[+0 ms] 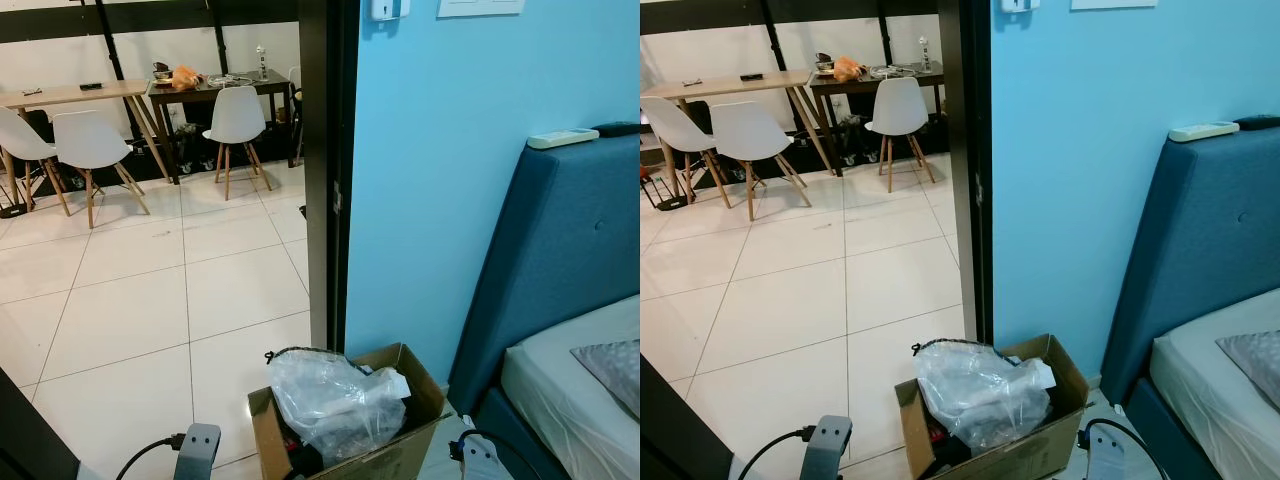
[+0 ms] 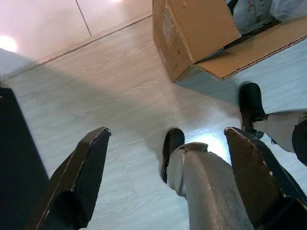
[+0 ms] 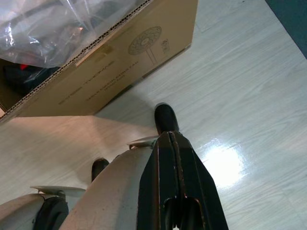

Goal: Clean up the room

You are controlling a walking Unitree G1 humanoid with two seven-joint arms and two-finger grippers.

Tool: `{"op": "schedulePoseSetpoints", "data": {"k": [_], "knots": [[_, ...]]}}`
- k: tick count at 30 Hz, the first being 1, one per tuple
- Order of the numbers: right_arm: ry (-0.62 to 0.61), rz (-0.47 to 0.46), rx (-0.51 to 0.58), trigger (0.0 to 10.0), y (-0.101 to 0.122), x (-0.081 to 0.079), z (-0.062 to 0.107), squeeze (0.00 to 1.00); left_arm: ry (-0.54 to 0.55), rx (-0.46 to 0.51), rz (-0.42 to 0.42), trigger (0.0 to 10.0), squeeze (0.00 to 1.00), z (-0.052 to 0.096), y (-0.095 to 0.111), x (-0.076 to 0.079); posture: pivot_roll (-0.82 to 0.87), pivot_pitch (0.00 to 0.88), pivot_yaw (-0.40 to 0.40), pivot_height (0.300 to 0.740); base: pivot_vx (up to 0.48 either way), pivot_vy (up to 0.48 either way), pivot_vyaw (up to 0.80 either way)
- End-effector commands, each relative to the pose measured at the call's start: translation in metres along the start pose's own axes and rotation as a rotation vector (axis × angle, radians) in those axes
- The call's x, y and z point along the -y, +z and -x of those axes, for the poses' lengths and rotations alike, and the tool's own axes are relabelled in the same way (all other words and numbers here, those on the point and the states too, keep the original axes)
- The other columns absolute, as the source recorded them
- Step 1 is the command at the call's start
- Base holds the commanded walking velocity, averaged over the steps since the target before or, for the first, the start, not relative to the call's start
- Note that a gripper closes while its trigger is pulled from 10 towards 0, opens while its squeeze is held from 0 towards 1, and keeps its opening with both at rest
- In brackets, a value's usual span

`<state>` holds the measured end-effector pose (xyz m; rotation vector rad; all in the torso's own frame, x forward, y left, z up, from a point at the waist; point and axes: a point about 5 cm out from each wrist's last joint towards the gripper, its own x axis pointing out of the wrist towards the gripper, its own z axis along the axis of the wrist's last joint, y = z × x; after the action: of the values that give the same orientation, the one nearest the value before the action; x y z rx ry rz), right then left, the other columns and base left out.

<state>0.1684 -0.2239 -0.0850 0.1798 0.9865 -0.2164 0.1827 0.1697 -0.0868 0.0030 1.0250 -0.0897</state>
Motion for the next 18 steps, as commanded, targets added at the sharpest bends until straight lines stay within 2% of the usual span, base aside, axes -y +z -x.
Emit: {"op": "schedulePoseSetpoints", "data": {"k": [1,8,18], "knots": [[0.003,0.011,-0.012,10.0,-0.0018,-0.0022,-0.0002,0.00,0.004,-0.011,-0.014,10.0,0.00,0.0003,-0.0019,-0.0013,0.06,0.016,-0.033,0.722,-0.341,0.000,0.00],[0.001,0.014,-0.017,10.0,-0.0033,-0.0015,0.0000,0.00,0.004,-0.016,-0.012,10.0,0.00,0.0006,-0.0040,-0.0013,0.06,0.013,-0.034,0.722,-0.343,0.000,0.00],[-0.001,0.014,-0.022,10.0,-0.0045,-0.0014,0.0002,0.00,-0.002,-0.020,-0.011,10.0,0.00,0.0006,-0.0046,-0.0008,0.06,0.014,-0.033,0.722,-0.480,0.000,0.00]]}}
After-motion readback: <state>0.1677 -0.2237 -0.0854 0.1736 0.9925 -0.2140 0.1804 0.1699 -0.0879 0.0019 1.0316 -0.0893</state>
